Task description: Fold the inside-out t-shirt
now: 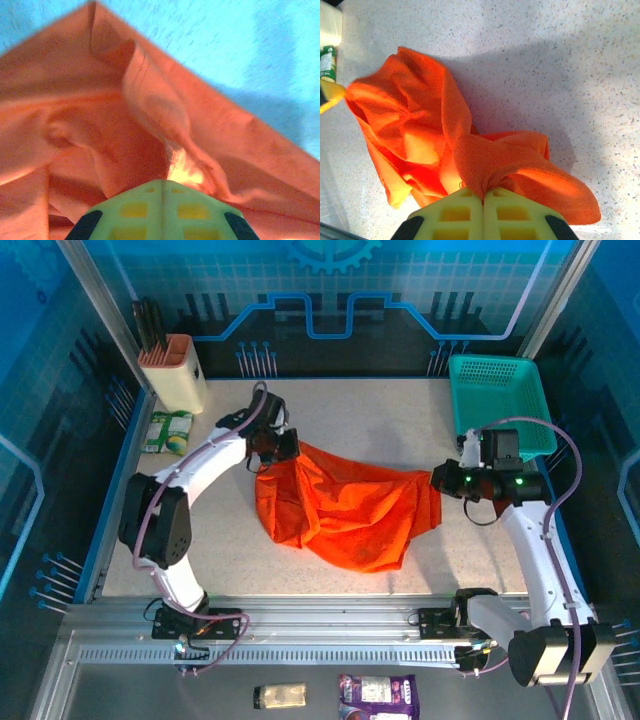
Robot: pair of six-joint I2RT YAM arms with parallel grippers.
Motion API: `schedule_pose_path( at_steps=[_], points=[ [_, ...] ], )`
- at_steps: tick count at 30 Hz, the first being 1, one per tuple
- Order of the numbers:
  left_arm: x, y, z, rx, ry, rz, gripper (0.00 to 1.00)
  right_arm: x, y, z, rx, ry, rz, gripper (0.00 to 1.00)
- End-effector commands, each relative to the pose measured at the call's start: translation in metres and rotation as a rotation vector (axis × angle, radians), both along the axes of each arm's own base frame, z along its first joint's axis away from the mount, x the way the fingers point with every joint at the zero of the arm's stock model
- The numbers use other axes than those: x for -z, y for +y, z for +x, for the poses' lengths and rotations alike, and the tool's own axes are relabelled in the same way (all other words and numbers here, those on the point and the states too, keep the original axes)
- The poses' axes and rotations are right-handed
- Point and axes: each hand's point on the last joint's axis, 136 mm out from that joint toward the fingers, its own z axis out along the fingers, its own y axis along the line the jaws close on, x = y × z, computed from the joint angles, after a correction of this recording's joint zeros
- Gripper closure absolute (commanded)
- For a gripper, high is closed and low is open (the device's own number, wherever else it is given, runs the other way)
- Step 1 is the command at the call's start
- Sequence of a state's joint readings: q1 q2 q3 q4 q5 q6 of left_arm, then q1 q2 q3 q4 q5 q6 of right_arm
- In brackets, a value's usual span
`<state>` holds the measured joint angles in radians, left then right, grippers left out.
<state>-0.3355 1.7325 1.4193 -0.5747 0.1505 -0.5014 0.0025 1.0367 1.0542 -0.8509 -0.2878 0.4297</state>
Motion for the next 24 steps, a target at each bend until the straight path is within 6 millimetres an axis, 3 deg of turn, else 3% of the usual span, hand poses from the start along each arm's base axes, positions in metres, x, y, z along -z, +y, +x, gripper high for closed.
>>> schedule_pose_path(
  at_steps=[1,6,8,10,14,17,20,24],
  points=[
    [-0.085,0.019,0.006,-0.017,-0.175,-0.068,1.00,-0.031,-0.004,0.004,0.023,-0.079,-0.012,1.00],
    [-0.186,0.061,0.005,-0.105,-0.382,-0.197,1.00,-0.101,-0.018,0.010,0.080,-0.288,-0.067,1.00],
    [-0.214,0.078,-0.002,-0.140,-0.438,-0.252,1.00,-0.146,-0.025,0.010,0.109,-0.398,-0.082,1.00],
    [-0.229,0.088,-0.008,-0.155,-0.464,-0.291,1.00,-0.193,-0.028,0.006,0.123,-0.511,-0.099,1.00],
    [-0.226,0.084,-0.019,-0.145,-0.451,-0.363,1.00,-0.292,-0.025,-0.011,0.123,-0.789,-0.072,1.00],
    [-0.203,0.078,-0.021,-0.149,-0.404,-0.420,1.00,-0.351,-0.009,-0.034,0.052,-0.998,-0.001,1.00],
    [-0.182,0.072,-0.019,-0.151,-0.363,-0.476,1.00,-0.389,0.009,-0.055,-0.039,-1.160,0.100,1.00],
    [-0.171,0.068,-0.016,-0.145,-0.342,-0.513,1.00,-0.400,0.021,-0.057,-0.114,-1.215,0.190,1.00]
  ],
)
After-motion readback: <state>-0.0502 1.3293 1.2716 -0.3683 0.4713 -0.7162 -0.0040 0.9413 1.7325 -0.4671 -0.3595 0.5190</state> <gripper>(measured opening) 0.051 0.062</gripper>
